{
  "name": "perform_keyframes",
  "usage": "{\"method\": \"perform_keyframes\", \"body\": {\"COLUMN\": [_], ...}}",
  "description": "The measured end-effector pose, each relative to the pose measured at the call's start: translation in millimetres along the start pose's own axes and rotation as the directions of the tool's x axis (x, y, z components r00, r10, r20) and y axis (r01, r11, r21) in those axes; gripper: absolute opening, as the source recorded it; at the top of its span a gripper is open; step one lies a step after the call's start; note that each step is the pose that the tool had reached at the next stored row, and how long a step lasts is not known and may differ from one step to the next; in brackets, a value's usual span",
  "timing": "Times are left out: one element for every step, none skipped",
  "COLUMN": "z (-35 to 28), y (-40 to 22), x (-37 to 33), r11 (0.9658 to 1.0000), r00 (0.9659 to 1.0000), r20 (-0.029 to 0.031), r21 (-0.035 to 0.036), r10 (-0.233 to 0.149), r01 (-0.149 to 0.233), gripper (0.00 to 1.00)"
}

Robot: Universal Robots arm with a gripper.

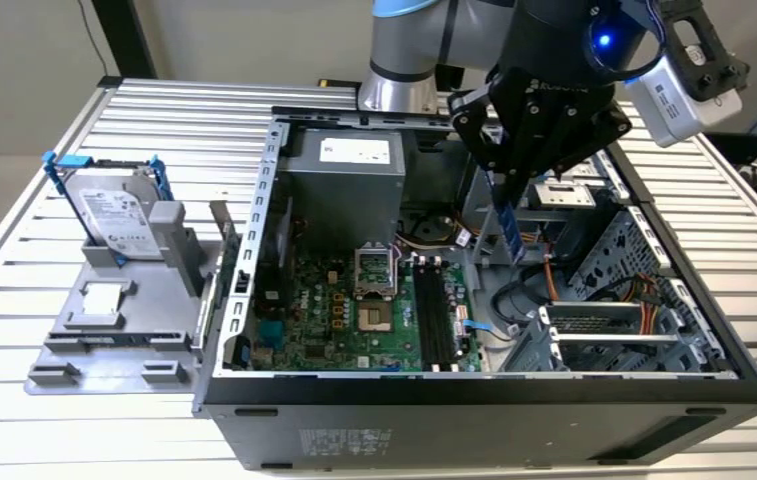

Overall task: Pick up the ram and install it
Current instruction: 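Insert the ram into the slot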

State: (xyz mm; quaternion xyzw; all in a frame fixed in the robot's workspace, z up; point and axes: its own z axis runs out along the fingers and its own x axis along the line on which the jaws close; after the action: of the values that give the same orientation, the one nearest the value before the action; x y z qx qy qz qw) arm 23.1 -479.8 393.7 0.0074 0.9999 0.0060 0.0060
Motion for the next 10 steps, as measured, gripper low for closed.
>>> {"method": "perform_keyframes", "body": {"z": [0.7, 1.4, 2.0, 2.7, 3.4, 4.1, 4.8, 5.4, 6.0, 6.6], "y": [0.0, 0.0, 0.0, 0.0, 0.0, 0.0, 0.0, 0.0, 0.0, 0.0], "x": [-0.4, -0.7, -1.0, -1.4, -1.7, -2.1, -2.5, -2.7, -3.0, -3.3], "r11": [1.0000, 1.0000, 1.0000, 1.0000, 1.0000, 1.0000, 1.0000, 1.0000, 1.0000, 1.0000], "r00": [1.0000, 1.0000, 1.0000, 1.0000, 1.0000, 1.0000, 1.0000, 1.0000, 1.0000, 1.0000], "r20": [0.0000, 0.0000, 0.0000, 0.0000, 0.0000, -0.0001, -0.0001, -0.0001, -0.0001, -0.0001], "r21": [0.0000, 0.0000, 0.0000, 0.0000, 0.0000, -0.0001, -0.0001, 0.0000, -0.0001, -0.0001], "r10": [-0.001, -0.001, -0.002, -0.002, -0.003, -0.004, -0.004, -0.004, -0.004, -0.005], "r01": [0.001, 0.001, 0.002, 0.002, 0.003, 0.004, 0.004, 0.004, 0.004, 0.005], "gripper": [0.00, 0.00, 0.00, 0.00, 0.00, 0.00, 0.00, 0.00, 0.00, 0.00]}}
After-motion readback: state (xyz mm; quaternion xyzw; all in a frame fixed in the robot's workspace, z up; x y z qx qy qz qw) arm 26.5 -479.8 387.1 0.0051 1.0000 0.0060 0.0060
